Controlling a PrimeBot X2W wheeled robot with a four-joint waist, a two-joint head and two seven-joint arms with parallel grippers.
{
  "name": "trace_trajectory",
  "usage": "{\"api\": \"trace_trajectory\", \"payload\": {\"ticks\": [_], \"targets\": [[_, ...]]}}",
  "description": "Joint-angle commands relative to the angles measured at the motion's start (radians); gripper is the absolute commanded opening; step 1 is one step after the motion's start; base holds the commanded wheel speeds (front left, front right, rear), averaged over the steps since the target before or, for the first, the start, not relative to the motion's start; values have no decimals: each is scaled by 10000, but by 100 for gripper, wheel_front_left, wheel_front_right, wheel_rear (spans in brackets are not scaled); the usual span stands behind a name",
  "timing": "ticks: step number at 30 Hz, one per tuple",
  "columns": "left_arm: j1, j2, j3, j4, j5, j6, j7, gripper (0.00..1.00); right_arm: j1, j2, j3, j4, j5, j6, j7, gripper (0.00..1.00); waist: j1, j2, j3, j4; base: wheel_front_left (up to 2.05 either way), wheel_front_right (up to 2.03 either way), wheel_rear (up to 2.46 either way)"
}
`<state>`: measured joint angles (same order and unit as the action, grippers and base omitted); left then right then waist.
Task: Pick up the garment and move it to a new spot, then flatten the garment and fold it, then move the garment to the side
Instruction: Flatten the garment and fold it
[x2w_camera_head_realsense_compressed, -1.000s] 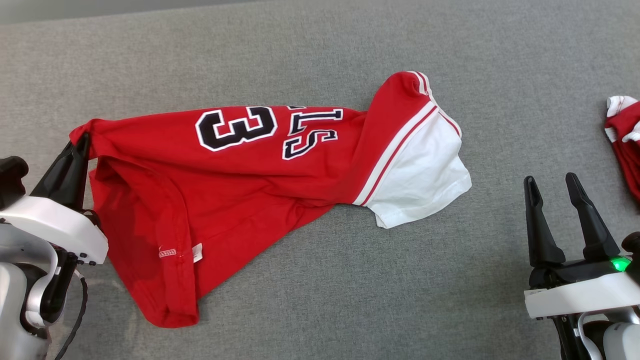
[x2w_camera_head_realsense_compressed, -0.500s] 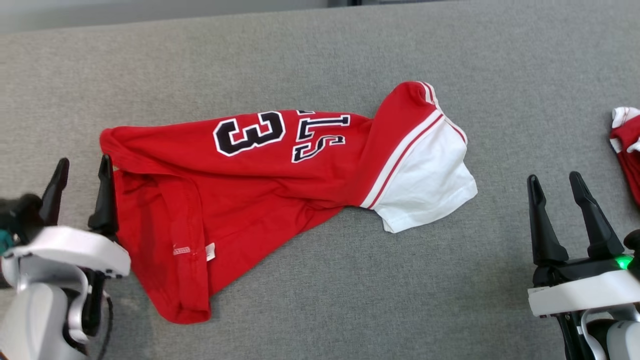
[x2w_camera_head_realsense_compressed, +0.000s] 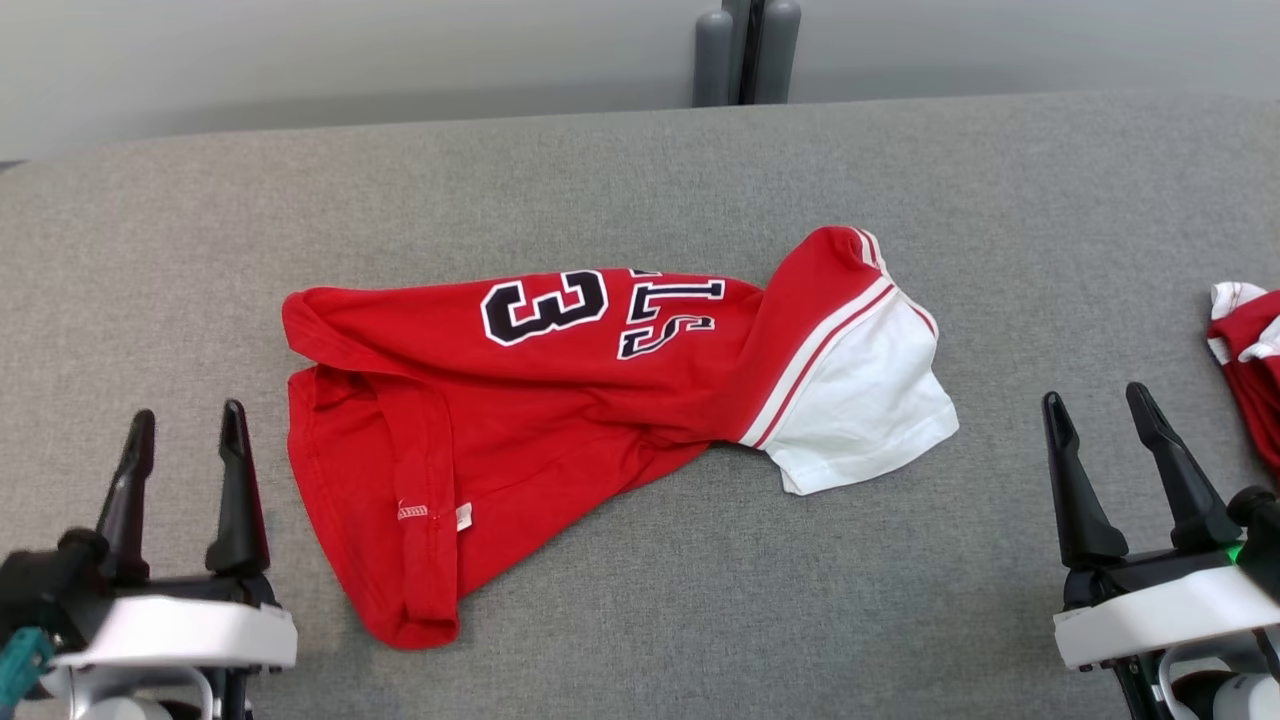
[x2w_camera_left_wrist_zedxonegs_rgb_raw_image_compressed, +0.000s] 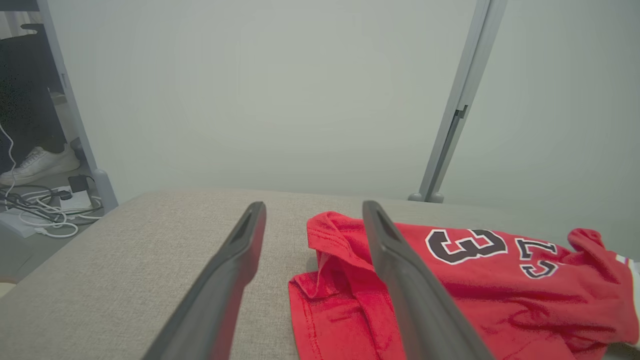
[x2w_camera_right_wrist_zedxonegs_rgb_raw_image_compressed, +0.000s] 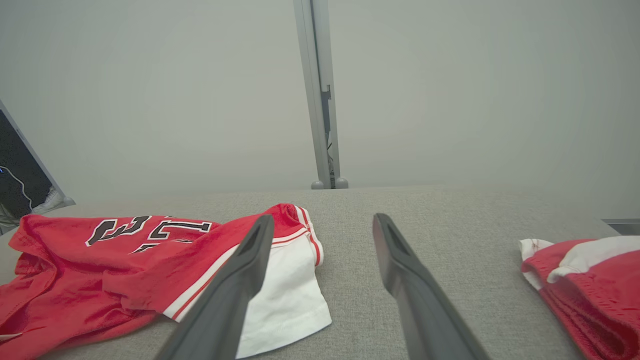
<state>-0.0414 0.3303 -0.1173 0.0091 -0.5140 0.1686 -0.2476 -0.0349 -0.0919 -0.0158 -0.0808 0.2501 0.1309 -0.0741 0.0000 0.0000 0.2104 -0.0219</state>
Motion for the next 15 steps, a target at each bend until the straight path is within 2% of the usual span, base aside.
{"api": "trace_trajectory", "payload": {"ticks": [1, 7, 15], "targets": [[248, 77, -86, -258, 150, 63, 79, 100, 103, -48, 10, -4, -32, -2, 45, 100, 0, 0, -187, 24, 0, 0, 0], [1060, 250, -356, -954, 403, 238, 382, 100, 392, -47, -72, 49, -112, -2, 136, 100, 0, 0, -533, 29, 0, 0, 0], [1530, 160, -663, -1260, 391, 272, 591, 100, 650, 36, -190, 67, -149, -2, 214, 100, 0, 0, -803, 15, 0, 0, 0]]}}
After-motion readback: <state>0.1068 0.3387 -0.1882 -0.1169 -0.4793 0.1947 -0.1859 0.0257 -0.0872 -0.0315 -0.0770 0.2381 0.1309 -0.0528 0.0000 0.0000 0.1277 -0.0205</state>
